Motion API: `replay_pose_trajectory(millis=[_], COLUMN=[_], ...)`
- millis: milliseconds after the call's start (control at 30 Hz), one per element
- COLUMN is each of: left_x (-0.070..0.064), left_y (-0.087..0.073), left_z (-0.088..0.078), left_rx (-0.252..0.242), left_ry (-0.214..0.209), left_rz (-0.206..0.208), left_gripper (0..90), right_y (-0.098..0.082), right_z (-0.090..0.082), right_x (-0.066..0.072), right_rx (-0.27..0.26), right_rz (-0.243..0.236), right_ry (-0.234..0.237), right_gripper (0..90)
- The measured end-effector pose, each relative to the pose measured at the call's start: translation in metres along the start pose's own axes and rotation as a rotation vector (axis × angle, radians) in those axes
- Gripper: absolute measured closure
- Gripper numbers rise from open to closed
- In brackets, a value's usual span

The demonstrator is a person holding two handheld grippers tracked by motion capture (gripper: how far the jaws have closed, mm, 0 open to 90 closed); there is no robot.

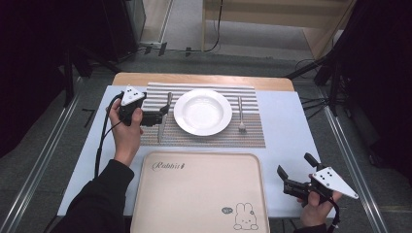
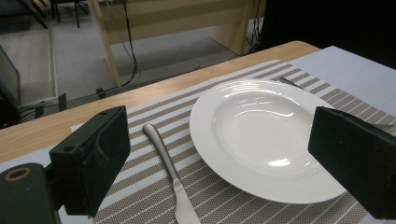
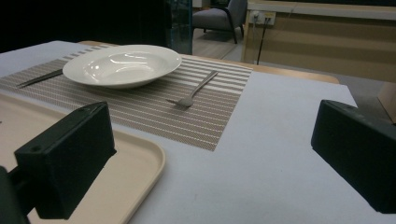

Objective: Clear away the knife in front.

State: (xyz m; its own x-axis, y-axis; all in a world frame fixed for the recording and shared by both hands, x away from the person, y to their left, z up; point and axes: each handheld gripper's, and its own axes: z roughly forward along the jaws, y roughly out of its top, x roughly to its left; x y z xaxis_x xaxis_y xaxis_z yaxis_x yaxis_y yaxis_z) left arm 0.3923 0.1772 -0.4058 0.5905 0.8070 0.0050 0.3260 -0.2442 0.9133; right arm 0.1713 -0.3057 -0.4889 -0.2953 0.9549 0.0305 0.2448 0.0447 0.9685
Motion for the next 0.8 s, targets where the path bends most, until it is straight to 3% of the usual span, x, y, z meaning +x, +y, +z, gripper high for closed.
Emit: replay_pose_trajectory(millis=[500,733,800], left_x=[0.019,0.024,0.026], left_y=[0.017,0.019,0.020], left_z=[0.027,0.044,0.050], left_rx=[0.055,0.103,0.126], left_ry=[0.018,0.009,0.027], left_rz=[-0.033,-0.044,-0.049], left_gripper=[5.0,5.1,9.0], right_y=[0.000,-0.001,-0.001], right_z=[0.001,0.001,0.001], right_x=[0.000,0.000,0.000], right_rx=[0.004,0.006,0.007], right_rz=[0.007,0.008,0.010], right_ry=[0.005,0.006,0.006], right_gripper=[0.0,0.0,0.0])
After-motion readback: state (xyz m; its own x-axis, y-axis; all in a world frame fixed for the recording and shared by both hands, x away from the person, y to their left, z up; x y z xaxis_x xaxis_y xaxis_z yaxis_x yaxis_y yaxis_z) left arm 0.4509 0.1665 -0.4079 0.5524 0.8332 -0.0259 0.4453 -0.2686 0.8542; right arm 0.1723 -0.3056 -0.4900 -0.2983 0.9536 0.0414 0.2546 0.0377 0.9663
